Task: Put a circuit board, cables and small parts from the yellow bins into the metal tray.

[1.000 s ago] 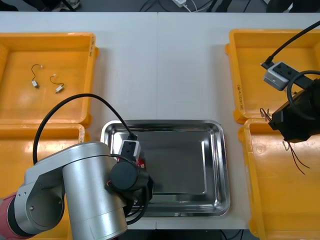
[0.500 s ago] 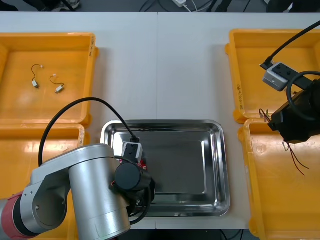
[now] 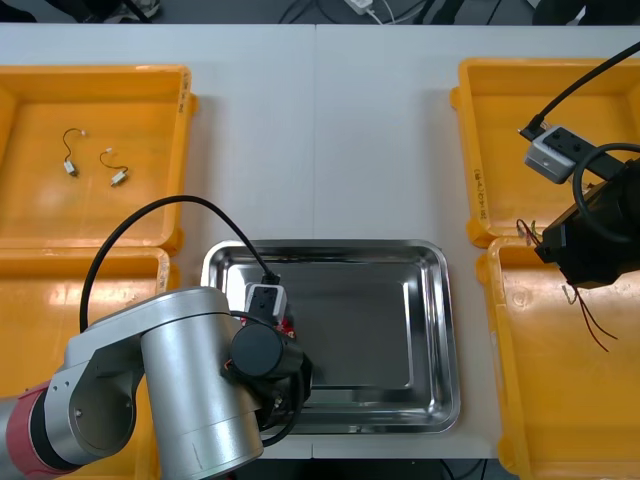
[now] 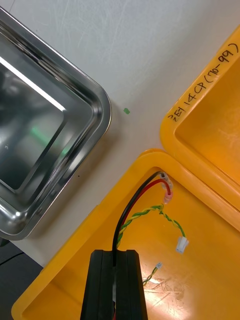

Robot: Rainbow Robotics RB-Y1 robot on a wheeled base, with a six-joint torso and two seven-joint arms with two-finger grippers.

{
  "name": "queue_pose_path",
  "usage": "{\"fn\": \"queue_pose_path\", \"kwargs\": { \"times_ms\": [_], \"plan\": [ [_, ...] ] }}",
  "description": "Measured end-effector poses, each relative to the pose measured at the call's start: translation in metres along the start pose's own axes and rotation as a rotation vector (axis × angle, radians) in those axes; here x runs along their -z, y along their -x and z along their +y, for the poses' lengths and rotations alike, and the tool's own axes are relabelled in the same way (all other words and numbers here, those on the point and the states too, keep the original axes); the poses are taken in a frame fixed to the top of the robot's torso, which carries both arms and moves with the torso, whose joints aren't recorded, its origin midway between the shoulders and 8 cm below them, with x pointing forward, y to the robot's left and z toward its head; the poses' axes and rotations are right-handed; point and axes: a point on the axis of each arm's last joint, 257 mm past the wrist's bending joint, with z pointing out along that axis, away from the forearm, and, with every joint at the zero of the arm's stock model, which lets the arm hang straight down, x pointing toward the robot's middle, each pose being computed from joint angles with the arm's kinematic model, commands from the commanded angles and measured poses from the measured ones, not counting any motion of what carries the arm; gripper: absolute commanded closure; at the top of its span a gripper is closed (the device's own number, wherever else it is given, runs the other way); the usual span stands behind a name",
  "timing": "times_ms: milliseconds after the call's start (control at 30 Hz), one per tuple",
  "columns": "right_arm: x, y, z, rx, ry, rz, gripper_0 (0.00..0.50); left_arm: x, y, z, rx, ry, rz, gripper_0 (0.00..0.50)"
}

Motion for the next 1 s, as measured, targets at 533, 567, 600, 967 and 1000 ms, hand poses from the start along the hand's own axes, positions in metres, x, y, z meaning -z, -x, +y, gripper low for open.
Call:
{"fn": "queue_pose_path", "kwargs": {
  "times_ms": [533,567,600,967,1000],
  "plan": [
    [0.0000,0.0000,0.0003,0.000,0.001,0.000,0.500,0.0000,0.0029,-0.0031,0.002,-0.012,-0.011,0.000],
    [0.0000,0.0000,0.0003,0.000,0.001,0.000,0.500,0.0000,0.0030,-0.0031,0.002,-0.012,-0.012,0.000],
    [0.0000,0.0000,0.0003,0.000,0.001,0.000,0.500,0.0000,0.0032,-0.0032,0.002,-0.012,-0.012,0.000],
    [0.0000,-0.0001,0.0008,0.001,0.003,0.000,0.500,0.0001,0.0081,-0.0016,0.005,-0.006,-0.032,0.000],
    [0.0000,-0.0002,0.0013,0.002,0.005,0.001,0.500,0.0001,0.0083,-0.0016,0.005,-0.006,-0.032,0.000]
  ]
}}
